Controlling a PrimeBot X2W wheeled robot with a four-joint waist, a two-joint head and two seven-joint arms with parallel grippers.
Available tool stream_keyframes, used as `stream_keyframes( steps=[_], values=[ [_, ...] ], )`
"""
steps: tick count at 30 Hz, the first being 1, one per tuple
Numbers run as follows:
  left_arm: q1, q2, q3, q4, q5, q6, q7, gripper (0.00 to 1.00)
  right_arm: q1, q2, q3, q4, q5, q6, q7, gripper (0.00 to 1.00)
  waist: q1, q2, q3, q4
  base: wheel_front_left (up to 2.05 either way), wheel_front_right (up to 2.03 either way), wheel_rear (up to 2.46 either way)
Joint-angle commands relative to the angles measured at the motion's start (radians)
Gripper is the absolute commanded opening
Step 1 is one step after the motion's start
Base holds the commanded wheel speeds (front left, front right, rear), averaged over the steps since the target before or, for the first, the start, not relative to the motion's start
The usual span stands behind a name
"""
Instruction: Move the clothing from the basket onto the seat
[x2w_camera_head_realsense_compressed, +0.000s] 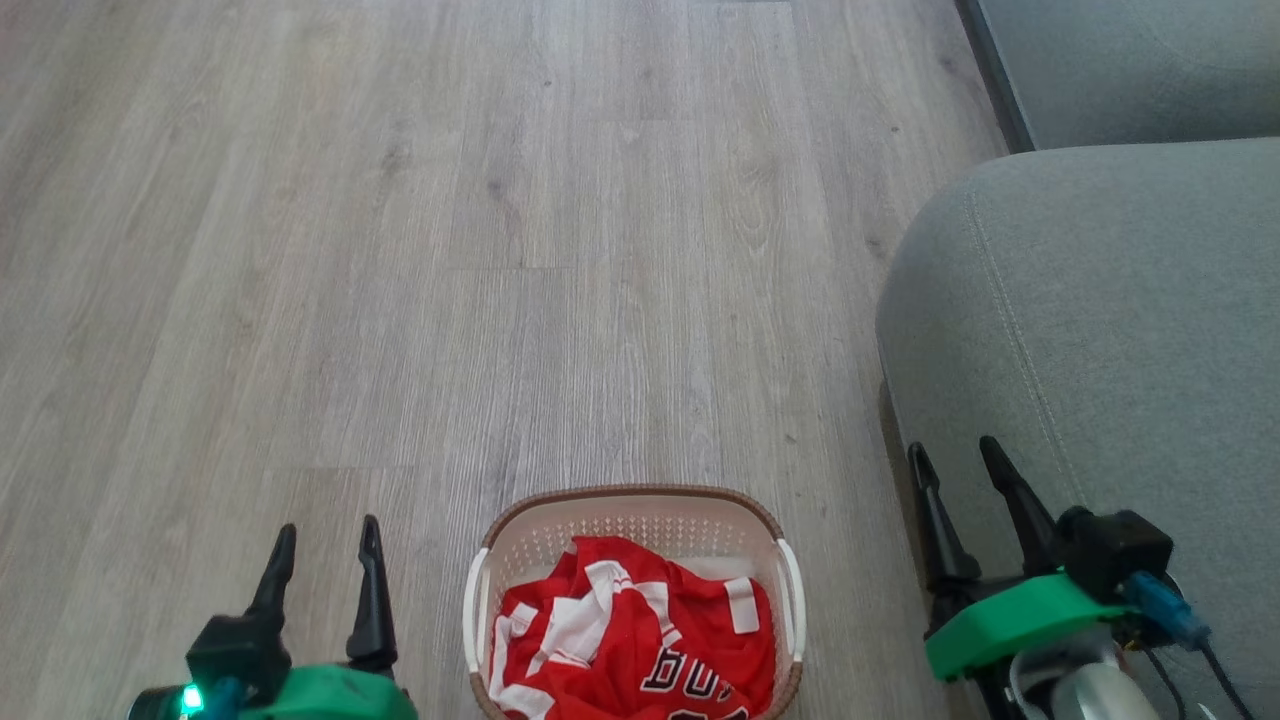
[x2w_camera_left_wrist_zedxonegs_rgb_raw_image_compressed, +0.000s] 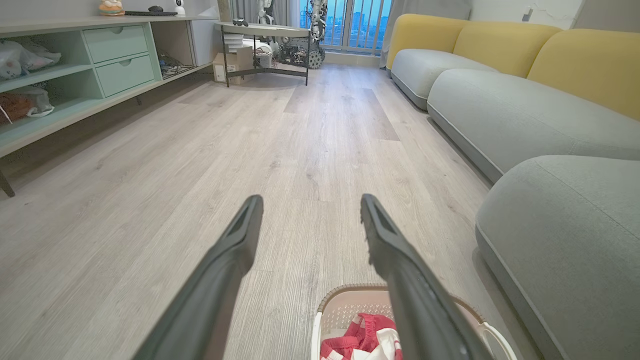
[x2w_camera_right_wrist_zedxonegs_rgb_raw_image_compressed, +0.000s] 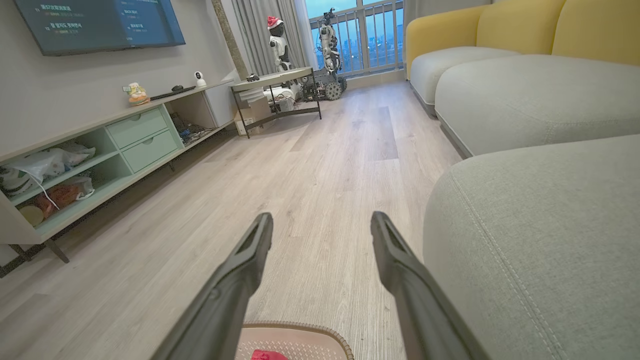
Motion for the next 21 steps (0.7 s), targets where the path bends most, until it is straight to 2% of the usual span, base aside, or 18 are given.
stream_keyframes(
  steps=[1, 10, 21],
  values=[
    [-0.029, 0.005, 0.028, -0.039, 0.035, 0.005, -0.016, 1.00, -0.029, -0.013, 0.030, -0.043, -0.037, 0.000, -0.021, 1.00, 0.0000, 0.0000, -0.001, 0.001, 0.00, 0.00, 0.00],
    [-0.011, -0.005, 0.040, -0.038, 0.127, -0.001, -0.043, 1.00, -0.022, -0.013, 0.043, -0.049, -0.140, 0.000, -0.048, 1.00, 0.0000, 0.0000, -0.010, 0.002, 0.00, 0.00, 0.00],
    [-0.001, -0.017, 0.058, -0.018, 0.122, -0.021, -0.043, 1.00, -0.016, -0.013, 0.040, -0.041, -0.141, 0.000, -0.048, 1.00, 0.0000, 0.0000, -0.016, 0.003, 0.00, 0.00, 0.00]
  ],
)
